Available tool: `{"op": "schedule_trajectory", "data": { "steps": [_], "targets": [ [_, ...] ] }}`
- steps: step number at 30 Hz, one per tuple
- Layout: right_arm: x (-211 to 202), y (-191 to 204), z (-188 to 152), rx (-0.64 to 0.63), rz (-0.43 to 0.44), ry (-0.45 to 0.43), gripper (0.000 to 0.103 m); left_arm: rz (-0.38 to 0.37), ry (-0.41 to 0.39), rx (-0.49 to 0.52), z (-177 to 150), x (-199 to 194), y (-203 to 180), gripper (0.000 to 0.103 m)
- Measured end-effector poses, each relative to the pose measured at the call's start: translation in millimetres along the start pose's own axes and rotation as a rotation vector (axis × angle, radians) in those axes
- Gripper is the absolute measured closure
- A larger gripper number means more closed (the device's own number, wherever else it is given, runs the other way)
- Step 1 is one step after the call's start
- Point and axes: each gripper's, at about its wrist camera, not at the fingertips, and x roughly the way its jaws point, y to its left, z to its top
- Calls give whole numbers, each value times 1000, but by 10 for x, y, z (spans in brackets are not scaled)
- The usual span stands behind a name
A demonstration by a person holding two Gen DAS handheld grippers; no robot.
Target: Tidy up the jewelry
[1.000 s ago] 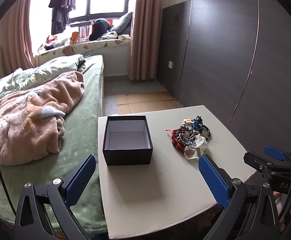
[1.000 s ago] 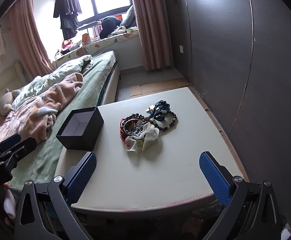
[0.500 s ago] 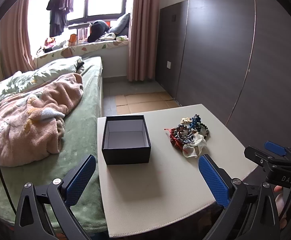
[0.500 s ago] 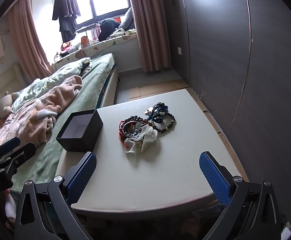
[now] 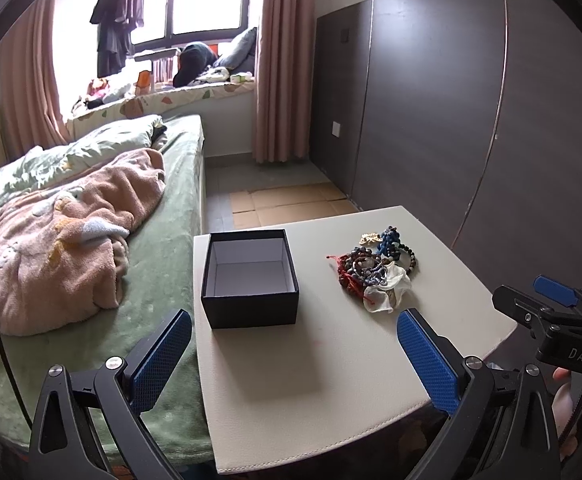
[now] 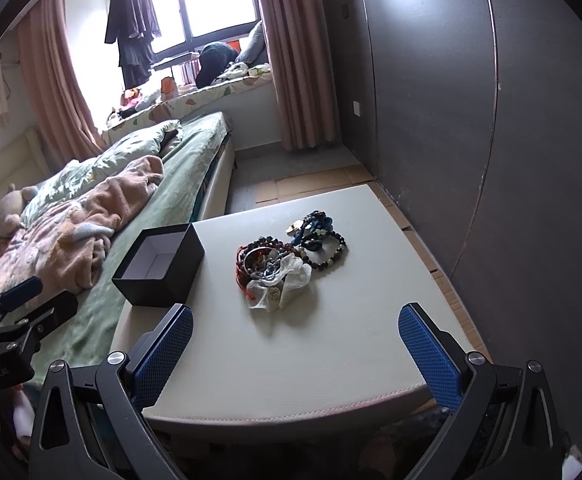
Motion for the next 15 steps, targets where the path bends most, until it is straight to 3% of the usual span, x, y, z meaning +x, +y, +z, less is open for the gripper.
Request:
{"op": "schedule_trajectory", "data": {
  "steps": [15],
  "targets": [
    [-11, 8, -10, -5, 0, -7, 0, -4, 0, 5, 12, 10, -14, 0]
  ]
}}
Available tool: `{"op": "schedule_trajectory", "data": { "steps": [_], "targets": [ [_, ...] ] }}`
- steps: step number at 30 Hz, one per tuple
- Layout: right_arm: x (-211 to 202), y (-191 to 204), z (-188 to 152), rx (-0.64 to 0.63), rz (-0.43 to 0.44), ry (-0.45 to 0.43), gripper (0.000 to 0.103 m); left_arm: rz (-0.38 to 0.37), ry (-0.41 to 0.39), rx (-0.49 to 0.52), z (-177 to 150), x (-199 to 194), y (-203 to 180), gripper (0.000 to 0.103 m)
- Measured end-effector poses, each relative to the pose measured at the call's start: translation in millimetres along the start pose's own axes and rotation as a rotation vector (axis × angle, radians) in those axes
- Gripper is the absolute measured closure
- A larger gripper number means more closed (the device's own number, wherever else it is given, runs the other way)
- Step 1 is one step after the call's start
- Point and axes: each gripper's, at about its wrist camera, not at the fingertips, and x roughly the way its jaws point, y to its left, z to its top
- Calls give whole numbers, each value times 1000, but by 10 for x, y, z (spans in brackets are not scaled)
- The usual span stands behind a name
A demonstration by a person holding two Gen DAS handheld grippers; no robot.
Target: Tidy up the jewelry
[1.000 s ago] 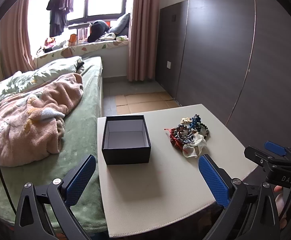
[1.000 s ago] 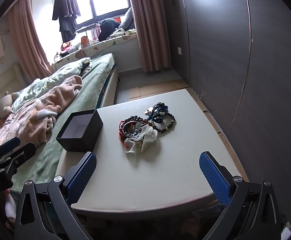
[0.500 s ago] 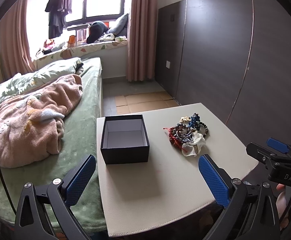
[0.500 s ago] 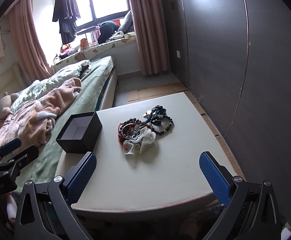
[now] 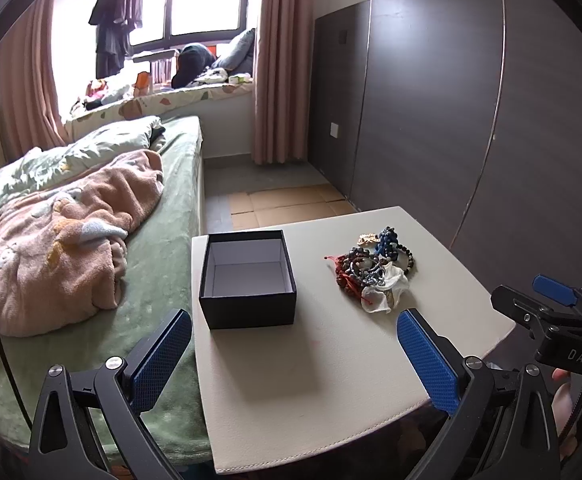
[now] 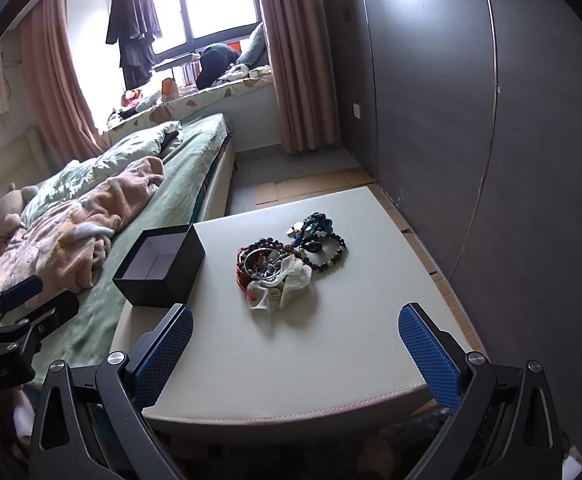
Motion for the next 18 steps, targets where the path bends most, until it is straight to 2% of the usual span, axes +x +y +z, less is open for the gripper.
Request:
{"op": "schedule_trajectory", "data": {
  "steps": [10, 18],
  "targets": [
    [35, -46, 9, 11, 3, 4, 0, -9, -5, -9, 23, 39, -23, 0],
    [193, -345, 206, 128, 61, 39, 0, -24, 11, -23, 73, 214, -57, 0]
  ]
}}
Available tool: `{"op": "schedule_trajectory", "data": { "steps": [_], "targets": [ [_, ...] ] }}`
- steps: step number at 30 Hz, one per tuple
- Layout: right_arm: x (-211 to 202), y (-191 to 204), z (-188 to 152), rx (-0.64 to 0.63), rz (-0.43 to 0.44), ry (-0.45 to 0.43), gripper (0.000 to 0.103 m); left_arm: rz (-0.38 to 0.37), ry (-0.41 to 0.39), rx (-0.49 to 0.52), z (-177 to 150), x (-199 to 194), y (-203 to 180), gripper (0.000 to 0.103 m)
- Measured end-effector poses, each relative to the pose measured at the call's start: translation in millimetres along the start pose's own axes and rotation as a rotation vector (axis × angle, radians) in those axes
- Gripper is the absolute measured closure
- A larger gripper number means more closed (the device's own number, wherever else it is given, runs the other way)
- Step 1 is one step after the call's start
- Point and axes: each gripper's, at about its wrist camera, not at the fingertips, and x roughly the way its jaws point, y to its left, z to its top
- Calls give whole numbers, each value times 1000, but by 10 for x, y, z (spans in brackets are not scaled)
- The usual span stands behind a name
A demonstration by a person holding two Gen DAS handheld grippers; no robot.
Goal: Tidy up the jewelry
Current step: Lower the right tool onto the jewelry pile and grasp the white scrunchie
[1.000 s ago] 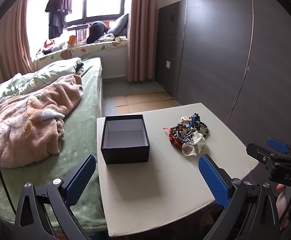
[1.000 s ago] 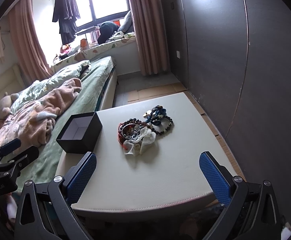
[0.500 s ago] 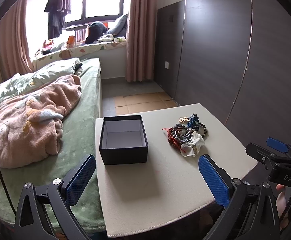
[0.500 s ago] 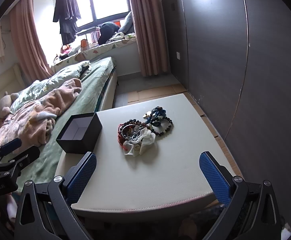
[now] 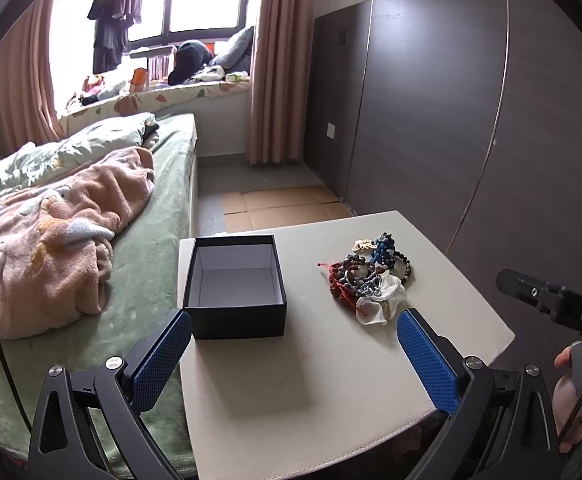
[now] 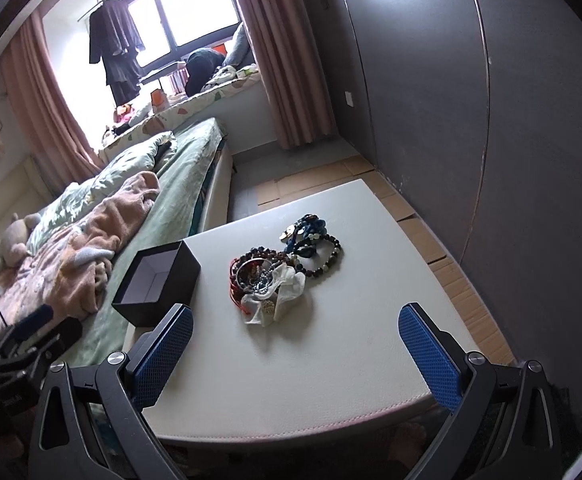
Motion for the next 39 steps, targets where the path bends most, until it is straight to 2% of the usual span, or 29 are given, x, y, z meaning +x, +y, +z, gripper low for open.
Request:
{"op": "schedule_trajectory", "data": {
  "steps": [5, 8, 10, 15, 17, 20, 22, 23, 27, 29, 34, 39],
  "targets": [
    [188, -111, 230, 63, 7, 89, 0, -37, 21, -41, 98, 122, 38, 0],
    [275, -121, 350, 87, 25, 119, 0, 6, 83, -48, 213, 272, 54, 1],
    [352, -116, 423, 96, 18, 137, 0, -6, 104, -61, 295, 335, 79, 4],
    [630, -133, 582, 150, 32, 216, 0, -20, 108, -61, 492, 405, 75, 5],
    [764, -122, 615, 146, 43, 244, 0, -19, 109, -42, 585, 466, 54, 12],
    [975, -145, 560, 165, 96, 277, 6, -16, 135, -38, 714, 632, 43, 18],
    [1124, -190, 460, 198, 138, 307, 18, -24, 161, -34, 767, 754, 41, 21],
    [1207, -215, 412, 214, 156, 326, 21, -38, 184, -33, 796, 839, 34, 22],
    [1490, -259, 279, 255, 165, 417, 31, -84, 226, -54, 865, 1070, 14, 31],
    [1555, -247, 246, 248, 164, 430, 32, -122, 227, -52, 852, 1154, -10, 38],
    [1748, -241, 201, 250, 148, 458, 32, -163, 243, -66, 810, 1268, -41, 41],
    [1948, -181, 194, 234, 154, 475, 34, -157, 253, -95, 817, 1359, -3, 41]
  ]
}}
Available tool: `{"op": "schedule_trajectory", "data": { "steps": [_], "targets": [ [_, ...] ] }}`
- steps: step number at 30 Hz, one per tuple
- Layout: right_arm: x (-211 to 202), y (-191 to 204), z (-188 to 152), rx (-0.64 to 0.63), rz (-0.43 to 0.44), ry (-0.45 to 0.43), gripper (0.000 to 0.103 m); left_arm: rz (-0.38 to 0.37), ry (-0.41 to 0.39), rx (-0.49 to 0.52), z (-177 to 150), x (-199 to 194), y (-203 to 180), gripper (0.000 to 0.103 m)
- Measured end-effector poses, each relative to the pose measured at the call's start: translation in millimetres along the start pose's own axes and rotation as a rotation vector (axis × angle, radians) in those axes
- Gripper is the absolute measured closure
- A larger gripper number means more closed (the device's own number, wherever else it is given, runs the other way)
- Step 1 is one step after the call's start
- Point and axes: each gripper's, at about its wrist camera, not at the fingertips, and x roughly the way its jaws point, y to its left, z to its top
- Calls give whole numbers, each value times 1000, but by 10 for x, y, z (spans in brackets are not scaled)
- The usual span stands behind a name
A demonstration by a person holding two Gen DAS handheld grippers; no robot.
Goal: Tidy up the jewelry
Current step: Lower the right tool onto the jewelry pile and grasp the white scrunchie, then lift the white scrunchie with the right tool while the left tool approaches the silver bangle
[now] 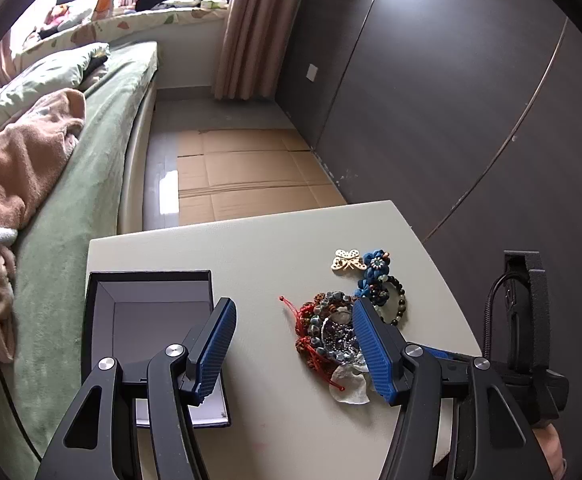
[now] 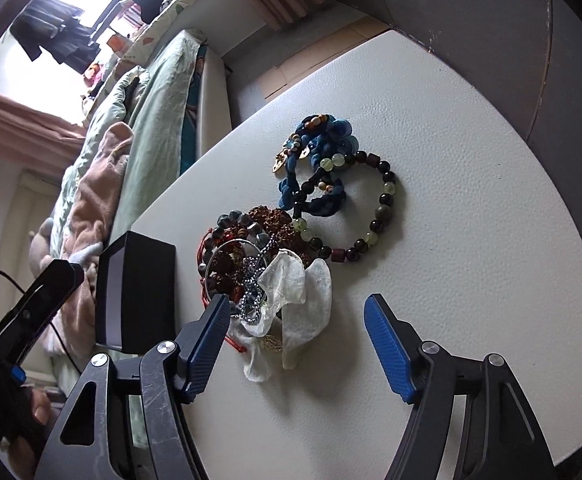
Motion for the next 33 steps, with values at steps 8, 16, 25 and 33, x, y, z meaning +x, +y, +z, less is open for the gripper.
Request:
{"op": "schedule_trajectory", "data": {
  "steps": [8, 16, 25, 33],
  "targets": [
    [48, -168, 14, 82, 110, 11, 100, -2, 20, 5, -33, 151, -29, 41],
    [-314, -240, 64, 123, 149, -112, 100, 2, 67, 33, -133, 383, -157, 53],
    [-663, -289, 64, 142, 177, -203, 100, 73, 122, 105, -291, 658, -358, 53],
    [-846, -400, 80, 149, 182, -259, 100, 194, 121, 195, -393, 792, -481, 73]
  ]
}}
